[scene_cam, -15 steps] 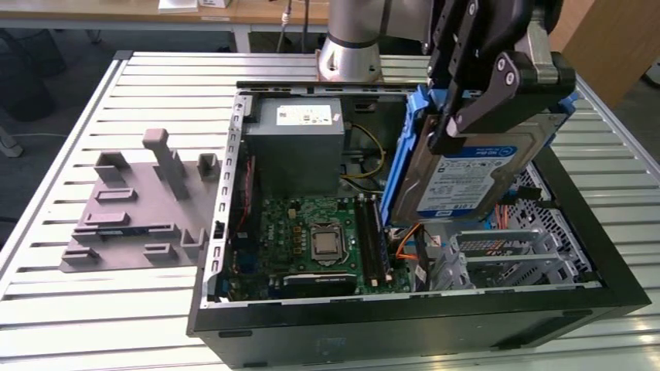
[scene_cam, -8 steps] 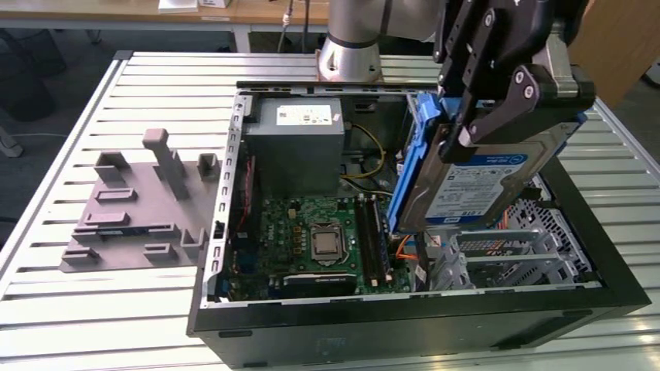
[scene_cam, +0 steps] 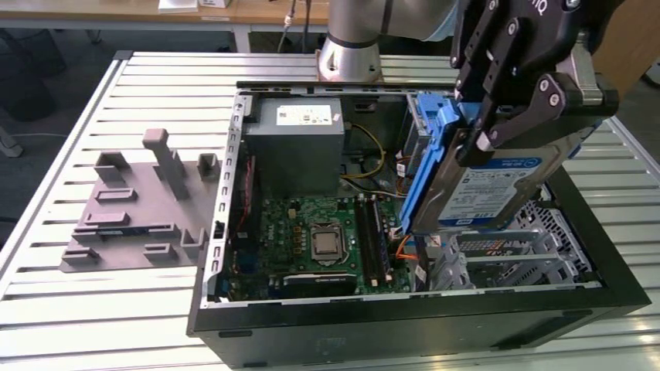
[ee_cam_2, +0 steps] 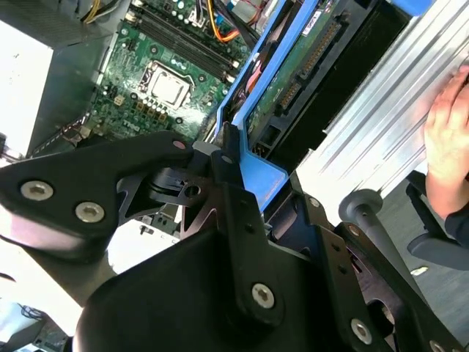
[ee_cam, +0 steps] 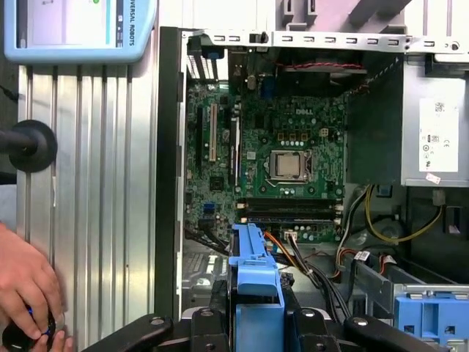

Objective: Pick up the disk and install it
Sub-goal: 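Insert the disk into the insertion slot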

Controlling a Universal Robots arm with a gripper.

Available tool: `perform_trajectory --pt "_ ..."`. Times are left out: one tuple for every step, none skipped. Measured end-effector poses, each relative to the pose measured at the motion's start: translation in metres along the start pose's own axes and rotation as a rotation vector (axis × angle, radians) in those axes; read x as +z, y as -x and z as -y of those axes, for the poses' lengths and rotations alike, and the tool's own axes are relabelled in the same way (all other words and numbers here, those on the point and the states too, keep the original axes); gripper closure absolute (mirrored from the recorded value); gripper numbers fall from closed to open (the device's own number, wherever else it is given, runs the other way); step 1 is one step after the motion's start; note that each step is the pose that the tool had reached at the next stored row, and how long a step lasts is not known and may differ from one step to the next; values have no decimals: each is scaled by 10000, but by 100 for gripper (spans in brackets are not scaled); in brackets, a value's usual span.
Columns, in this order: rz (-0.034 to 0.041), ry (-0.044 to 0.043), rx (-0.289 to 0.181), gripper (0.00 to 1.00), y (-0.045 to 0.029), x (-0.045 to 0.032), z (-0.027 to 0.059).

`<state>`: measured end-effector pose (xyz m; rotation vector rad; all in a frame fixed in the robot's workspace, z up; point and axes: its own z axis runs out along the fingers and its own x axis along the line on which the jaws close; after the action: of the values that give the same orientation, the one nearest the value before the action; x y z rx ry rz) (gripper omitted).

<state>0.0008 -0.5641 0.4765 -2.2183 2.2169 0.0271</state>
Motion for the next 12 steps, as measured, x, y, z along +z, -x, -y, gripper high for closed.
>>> perform_trajectory --pt "-17 -1 1 64 -1 6 6" --pt "-67 0 6 64 0 10 9" --pt "-146 0 14 64 -1 14 11" --pt "-222 -1 26 64 -1 20 15" --pt "-272 -1 43 64 -1 25 21" --pt "-291 0 66 64 -1 30 28" --pt "-293 -1 83 64 -1 36 40" --pt "-290 -2 93 64 -1 42 55" --pt "-284 -2 102 64 -1 48 71" --pt "-279 -1 111 64 -1 55 89" --pt "-277 -1 122 64 -1 61 105" --pt "-275 -1 137 64 -1 68 115"
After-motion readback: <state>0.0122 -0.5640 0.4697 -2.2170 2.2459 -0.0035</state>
